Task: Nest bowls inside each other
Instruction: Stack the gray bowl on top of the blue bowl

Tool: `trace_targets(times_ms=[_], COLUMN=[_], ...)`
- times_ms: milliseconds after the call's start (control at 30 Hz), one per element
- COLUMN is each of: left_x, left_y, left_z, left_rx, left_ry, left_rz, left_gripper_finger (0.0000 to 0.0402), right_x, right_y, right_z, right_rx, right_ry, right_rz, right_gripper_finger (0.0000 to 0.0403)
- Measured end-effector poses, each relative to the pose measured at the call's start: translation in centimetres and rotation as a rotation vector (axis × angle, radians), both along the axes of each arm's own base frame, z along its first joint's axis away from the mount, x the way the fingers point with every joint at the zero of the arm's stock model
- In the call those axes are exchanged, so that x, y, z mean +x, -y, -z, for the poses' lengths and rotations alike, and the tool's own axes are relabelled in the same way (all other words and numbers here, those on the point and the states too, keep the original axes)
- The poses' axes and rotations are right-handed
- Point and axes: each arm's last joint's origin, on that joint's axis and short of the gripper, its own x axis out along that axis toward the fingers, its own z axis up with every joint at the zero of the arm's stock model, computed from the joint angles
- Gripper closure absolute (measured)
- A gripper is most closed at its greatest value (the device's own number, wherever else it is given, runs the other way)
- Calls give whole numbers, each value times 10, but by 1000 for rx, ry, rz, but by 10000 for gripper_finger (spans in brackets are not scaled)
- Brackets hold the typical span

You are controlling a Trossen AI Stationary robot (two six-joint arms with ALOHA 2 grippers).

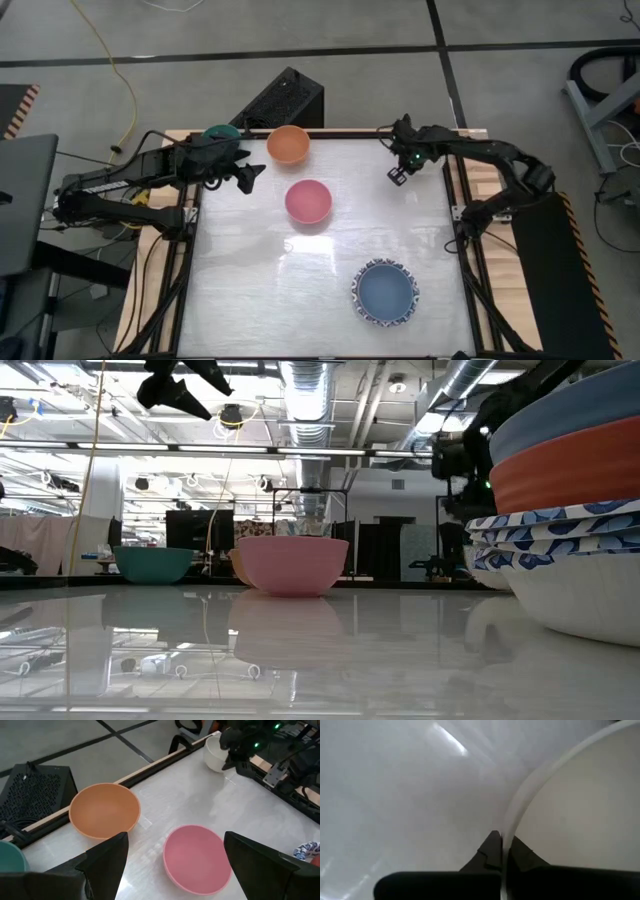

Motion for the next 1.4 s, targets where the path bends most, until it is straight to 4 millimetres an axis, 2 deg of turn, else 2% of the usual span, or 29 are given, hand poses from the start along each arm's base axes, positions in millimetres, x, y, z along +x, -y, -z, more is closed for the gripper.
trace_targets(times_ms=[200, 333, 433, 533, 667, 833, 1067, 1267, 1400], left_x=[0, 1, 2, 2, 3, 3, 3, 2, 2], left_y=[0, 0, 0, 0, 0, 1, 1, 0, 0], left_z=[2, 10, 15, 16, 16, 16, 16, 16, 16], left_rx=[-1, -8, -17, -26, -32, -34, -33, -22, -21], left_ry=[-5, -29, -43, -43, -39, -39, -39, -41, -41], left_rz=[0, 4, 13, 15, 25, 27, 27, 7, 6], left_gripper_finger=[84, 84, 84, 84, 84, 84, 84, 84, 84], right_x=[9, 17, 22, 23, 23, 18, 11, 18, 26], right_y=[-16, -38, -62, -94, -143, -203, -279, -326, -349], right_z=[-49, -91, -124, -152, -171, -174, -161, -132, -110], right_rx=[-70, -126, -126, -64, 47, 185, 179, 143, 133], right_ry=[100, 198, 346, 494, 598, 619, 519, 391, 295], right_rz=[-36, -127, -264, -438, -649, -823, -982, -1039, -1084], right_gripper_finger=[394, 394, 394, 394, 394, 394, 394, 394, 394])
